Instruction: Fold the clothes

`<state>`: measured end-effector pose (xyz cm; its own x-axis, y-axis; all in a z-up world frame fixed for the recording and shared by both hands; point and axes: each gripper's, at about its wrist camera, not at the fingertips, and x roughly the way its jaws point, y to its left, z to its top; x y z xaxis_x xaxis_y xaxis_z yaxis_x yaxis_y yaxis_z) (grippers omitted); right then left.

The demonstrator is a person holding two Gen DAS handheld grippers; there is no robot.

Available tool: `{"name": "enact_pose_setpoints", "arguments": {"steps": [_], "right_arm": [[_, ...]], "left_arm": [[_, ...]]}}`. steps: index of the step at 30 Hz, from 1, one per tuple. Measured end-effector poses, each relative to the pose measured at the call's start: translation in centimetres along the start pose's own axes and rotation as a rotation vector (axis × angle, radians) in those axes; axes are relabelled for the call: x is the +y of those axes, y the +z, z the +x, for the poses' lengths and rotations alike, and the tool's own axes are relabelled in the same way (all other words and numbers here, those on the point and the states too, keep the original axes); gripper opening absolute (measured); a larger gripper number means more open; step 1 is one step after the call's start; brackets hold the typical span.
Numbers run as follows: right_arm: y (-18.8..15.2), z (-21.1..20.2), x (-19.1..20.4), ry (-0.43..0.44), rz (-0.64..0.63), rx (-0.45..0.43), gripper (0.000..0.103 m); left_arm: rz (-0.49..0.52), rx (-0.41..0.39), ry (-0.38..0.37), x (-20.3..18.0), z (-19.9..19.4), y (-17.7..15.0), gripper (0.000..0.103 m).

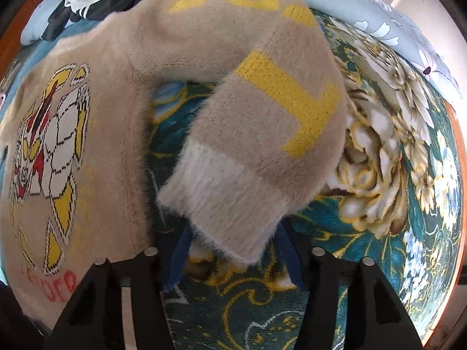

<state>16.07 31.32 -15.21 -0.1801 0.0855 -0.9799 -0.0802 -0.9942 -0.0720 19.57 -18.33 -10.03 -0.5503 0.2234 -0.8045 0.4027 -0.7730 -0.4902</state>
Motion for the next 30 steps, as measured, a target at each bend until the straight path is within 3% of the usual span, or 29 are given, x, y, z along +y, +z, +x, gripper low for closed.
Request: {"name": "enact_pose_setpoints", "arguments": {"steps": [2,3,7,13,16,18,30], "right_arm": [[0.5,-0.6,0.0,0.007,0.012,0.007,0.016],[0.8,-0.9,-0.2,0.014,0.028,0.007,0.012],[2.2,-4.7,-1.5,0.167,0.161,-0.049,0.010],[5.8,-14.6,1.3,0.456,0.176,-0.228,0.009],[7.9,-17.4,5.1,0.578,0.112,-0.264,0.009],[9.0,-17.2,8.7,0.627,0.076,-0.248,0.009],[13.3,-7.7,28.4,0.619,-0.078,-0.010,0.009]], "left_arm": [[-0.013,-0.010,-0.015,0.3,-0.4,0.2,0.036],[-0.020,-0.015,-0.024,0.5,-0.6,0.2,0.036],[-0.042,-0.015,-0.054,0.9,-0.8,0.4,0.038],[-0.060,-0.018,-0.082,1.2,-1.0,0.5,0.039],[-0.085,-0.022,-0.090,1.8,-1.1,0.6,0.039],[-0.101,-0.028,-0.096,2.2,-1.3,0.7,0.039],[-0.241,-0.033,-0.074,6.0,-0.9,0.8,0.043]]}}
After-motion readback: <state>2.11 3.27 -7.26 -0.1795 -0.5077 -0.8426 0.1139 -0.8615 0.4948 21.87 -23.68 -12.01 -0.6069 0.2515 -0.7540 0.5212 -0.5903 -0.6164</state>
